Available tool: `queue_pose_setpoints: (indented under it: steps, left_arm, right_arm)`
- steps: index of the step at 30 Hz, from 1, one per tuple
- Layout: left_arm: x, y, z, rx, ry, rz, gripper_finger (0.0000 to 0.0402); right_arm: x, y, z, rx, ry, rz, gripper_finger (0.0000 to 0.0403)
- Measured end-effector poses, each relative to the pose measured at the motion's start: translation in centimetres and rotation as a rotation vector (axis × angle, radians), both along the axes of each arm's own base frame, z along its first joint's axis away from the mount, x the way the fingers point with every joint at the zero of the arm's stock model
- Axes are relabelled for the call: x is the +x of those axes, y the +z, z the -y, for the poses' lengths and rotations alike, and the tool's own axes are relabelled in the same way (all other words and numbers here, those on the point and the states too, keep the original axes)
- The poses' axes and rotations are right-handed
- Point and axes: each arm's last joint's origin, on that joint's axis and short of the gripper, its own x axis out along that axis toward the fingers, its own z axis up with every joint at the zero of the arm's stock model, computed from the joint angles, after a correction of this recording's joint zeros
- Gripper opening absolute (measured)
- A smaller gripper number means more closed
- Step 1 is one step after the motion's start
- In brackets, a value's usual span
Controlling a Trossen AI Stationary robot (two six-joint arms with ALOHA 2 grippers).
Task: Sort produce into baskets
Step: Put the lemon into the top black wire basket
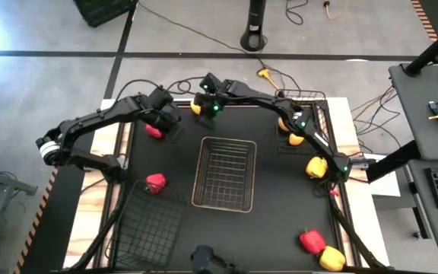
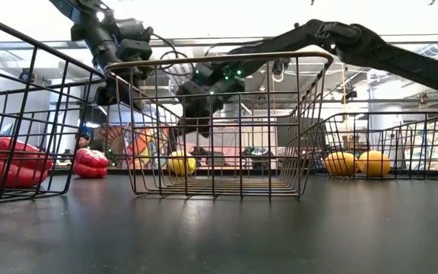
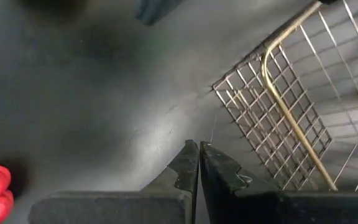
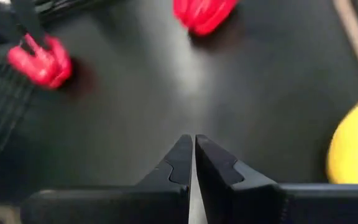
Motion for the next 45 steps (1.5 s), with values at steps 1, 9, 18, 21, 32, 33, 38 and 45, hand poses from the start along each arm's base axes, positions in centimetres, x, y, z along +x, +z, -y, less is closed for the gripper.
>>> queue_pose_setpoints:
  steps: [1, 9, 18, 21, 32, 33, 38, 45]
  left_arm:
    - [-0.1, 0.1, 0.1, 0.006, -0.011, -0.002, 0.0]
    - [-0.6, 0.9, 0.5, 0.053, -0.05, 0.022, 0.0]
    - [-1.6, 2.0, 1.1, 0.128, -0.115, 0.05, 0.0]
    - [-2.0, 2.5, 1.4, 0.148, -0.124, 0.063, 0.0]
    - [-2.8, 3.4, 1.9, 0.192, -0.133, 0.099, 0.0]
    - [-2.9, 3.5, 1.9, 0.193, -0.132, 0.1, 0.0]
    - [-2.9, 3.5, 1.8, 0.195, -0.133, 0.098, 0.0]
    - [-2.8, 3.4, 1.8, 0.198, -0.14, 0.094, 0.0]
  right_arm:
    - [0.2, 0.2, 0.0, -0.031, -0.02, 0.008, 0.0013]
    - [0.8, 0.4, 1.1, -0.142, -0.31, -0.008, 0.0073]
    - [1.9, 0.1, -0.6, -0.213, -0.315, -0.01, 0.0268]
    - [2.0, 0.0, -0.7, -0.278, -0.31, -0.024, 0.0321]
    - [3.1, -1.3, 0.0, -0.343, -0.306, 0.074, 0.0386]
    - [3.2, -1.4, 0.0, -0.334, -0.316, 0.08, 0.0386]
    - [2.7, -1.9, 0.8, -0.293, -0.356, 0.046, 0.0386]
    - [2.0, -2.4, 2.2, -0.3, -0.331, 0.039, 0.0386]
